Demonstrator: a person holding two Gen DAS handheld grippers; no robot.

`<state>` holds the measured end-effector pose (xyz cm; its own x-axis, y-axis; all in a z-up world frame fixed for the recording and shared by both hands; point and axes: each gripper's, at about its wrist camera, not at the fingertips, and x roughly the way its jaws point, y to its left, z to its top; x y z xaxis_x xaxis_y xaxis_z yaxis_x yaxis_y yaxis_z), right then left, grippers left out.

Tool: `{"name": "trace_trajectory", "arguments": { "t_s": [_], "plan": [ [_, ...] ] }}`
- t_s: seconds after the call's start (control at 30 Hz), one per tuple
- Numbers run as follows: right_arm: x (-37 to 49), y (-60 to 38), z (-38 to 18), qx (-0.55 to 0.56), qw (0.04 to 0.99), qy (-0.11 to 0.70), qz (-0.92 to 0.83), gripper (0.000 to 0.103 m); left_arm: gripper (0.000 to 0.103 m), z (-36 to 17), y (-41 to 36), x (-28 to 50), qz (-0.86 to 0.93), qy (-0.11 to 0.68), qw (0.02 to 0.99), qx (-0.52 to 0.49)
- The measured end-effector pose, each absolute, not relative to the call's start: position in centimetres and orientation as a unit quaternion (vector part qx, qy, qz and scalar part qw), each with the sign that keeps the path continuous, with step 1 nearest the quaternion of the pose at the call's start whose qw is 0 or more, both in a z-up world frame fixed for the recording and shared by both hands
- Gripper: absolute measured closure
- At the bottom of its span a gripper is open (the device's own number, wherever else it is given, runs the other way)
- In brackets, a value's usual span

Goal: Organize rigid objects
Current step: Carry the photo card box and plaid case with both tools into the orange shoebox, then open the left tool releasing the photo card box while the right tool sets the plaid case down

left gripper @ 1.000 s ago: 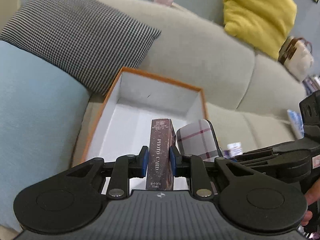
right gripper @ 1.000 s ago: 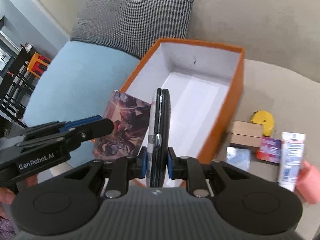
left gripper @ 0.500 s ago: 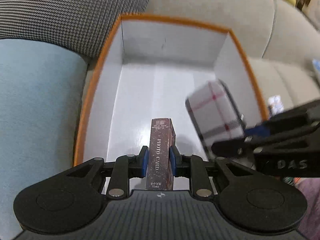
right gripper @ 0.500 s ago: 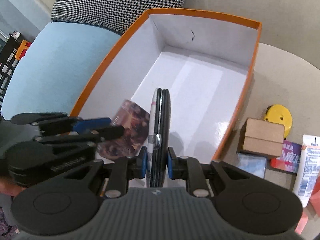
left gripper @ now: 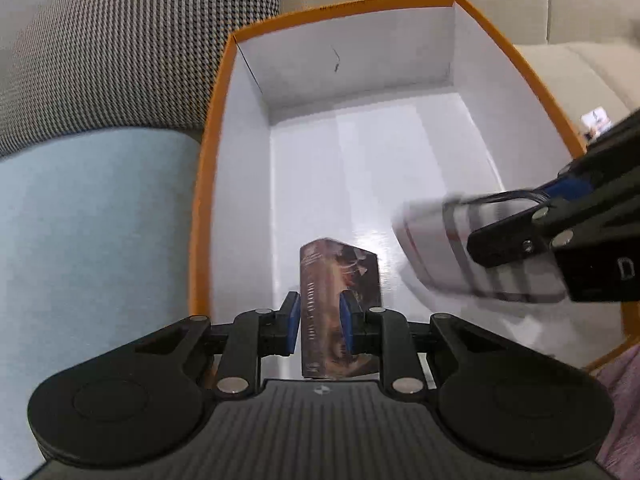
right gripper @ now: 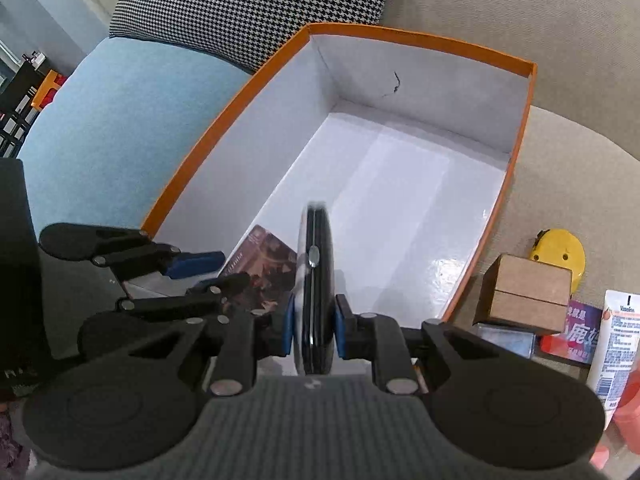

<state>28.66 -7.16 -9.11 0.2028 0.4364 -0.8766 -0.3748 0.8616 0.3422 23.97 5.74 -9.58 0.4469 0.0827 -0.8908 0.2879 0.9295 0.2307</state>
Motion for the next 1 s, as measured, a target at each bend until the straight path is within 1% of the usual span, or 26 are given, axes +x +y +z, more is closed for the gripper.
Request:
{"name": "trace_trajectory", "arguments": {
  "t_s": [0.07,0.2,0.37,0.43,0.6,0.67,0.7,0.73,0.87,0.9,0.93,1.0],
  "plan": [
    [28.6,-7.0,-9.1,0.025,0.773,0.576,0.264,0.083,0.077,-8.7,6.2,23.7,-0.064,0.515,0.837,0.173],
    [28.4,-6.3,-9.0,0.018,0.771,0.577,0.27,0.083,0.076,-6.0,8.0,22.9,-0.077,0.486,0.86,0.132],
    [29.1,-5.0,-9.1,0.013,0.773,0.576,0.265,0.083,0.066,-3.2,10.7,22.0,-0.05,0.453,0.884,0.101],
    [29.6,-4.5,-9.2,0.016,0.781,0.57,0.254,0.083,0.061,-3.1,11.7,22.0,-0.035,0.457,0.884,0.091],
    [30.6,-3.2,-10.0,0.019,0.797,0.56,0.224,0.083,0.061,-4.8,13.9,22.3,-0.031,0.498,0.866,0.04],
    [30.5,-3.0,-10.6,0.014,0.791,0.571,0.22,0.083,0.071,-5.4,14.2,22.3,-0.043,0.509,0.86,0.022],
    [30.3,-3.0,-10.5,0.008,0.791,0.57,0.223,0.083,0.083,-5.7,14.1,22.4,-0.048,0.513,0.857,0.019],
    [30.1,-2.9,-10.4,-0.002,0.786,0.577,0.224,0.083,0.089,-6.0,14.0,22.4,-0.052,0.518,0.854,0.018],
    [29.3,-3.2,-11.0,-0.015,0.744,0.626,0.232,0.083,0.092,-6.3,13.2,22.4,-0.053,0.515,0.855,0.03],
    [29.2,-3.3,-11.3,-0.013,0.734,0.637,0.235,0.083,0.094,-6.4,12.9,22.5,-0.054,0.516,0.855,0.03],
    [29.1,-3.5,-11.7,-0.009,0.723,0.649,0.236,0.083,0.095,-6.4,12.7,22.3,-0.054,0.518,0.853,0.031],
    [29.1,-3.6,-12.1,-0.011,0.719,0.656,0.231,0.083,0.097,-6.3,12.6,21.5,-0.062,0.518,0.853,0.03]
  ]
}}
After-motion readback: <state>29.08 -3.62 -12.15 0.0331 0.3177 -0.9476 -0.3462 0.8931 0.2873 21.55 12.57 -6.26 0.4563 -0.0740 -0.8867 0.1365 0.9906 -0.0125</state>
